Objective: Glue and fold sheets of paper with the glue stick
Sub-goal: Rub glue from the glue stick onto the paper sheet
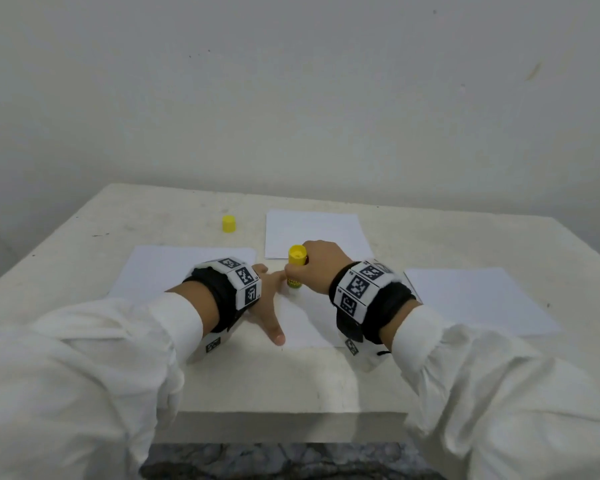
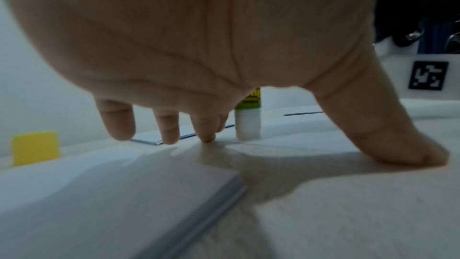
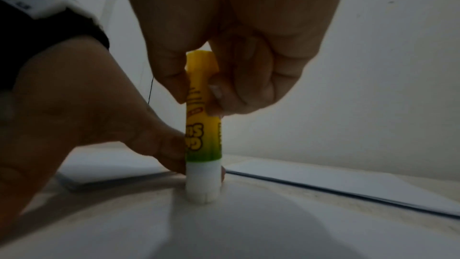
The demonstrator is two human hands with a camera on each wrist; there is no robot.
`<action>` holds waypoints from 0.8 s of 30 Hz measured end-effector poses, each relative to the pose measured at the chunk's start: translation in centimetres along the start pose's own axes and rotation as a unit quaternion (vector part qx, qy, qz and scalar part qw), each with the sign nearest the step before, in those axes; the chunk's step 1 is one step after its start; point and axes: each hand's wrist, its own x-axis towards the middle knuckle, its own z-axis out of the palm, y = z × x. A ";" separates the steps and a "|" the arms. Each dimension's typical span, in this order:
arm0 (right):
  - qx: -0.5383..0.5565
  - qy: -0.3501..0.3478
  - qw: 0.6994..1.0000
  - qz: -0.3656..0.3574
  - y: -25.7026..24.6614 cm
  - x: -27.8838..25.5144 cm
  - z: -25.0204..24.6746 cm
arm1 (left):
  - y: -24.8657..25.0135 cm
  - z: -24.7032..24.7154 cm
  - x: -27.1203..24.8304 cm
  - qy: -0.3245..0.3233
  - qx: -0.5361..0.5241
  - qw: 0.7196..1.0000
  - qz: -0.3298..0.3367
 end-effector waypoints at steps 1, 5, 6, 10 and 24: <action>-0.002 -0.004 1.000 -0.003 0.0 -0.2 0.0 | 0.0 -0.1 0.0 0.000 0.003 1.000 -0.003; 0.020 -0.037 0.998 -0.039 0.1 -2.4 0.0 | 0.2 -0.2 -0.2 -0.006 0.008 1.000 -0.001; 0.027 -0.045 0.997 -0.049 0.1 -3.1 0.1 | 0.3 -0.2 -0.2 -0.005 0.016 1.000 0.002; 0.012 -0.056 0.996 -0.061 0.6 -5.3 0.0 | 0.9 -0.3 -0.7 0.004 0.034 0.999 0.022; 0.017 -0.002 0.999 0.052 11.0 -10.1 -4.5 | 1.4 -0.9 0.0 -0.019 0.064 0.998 -0.007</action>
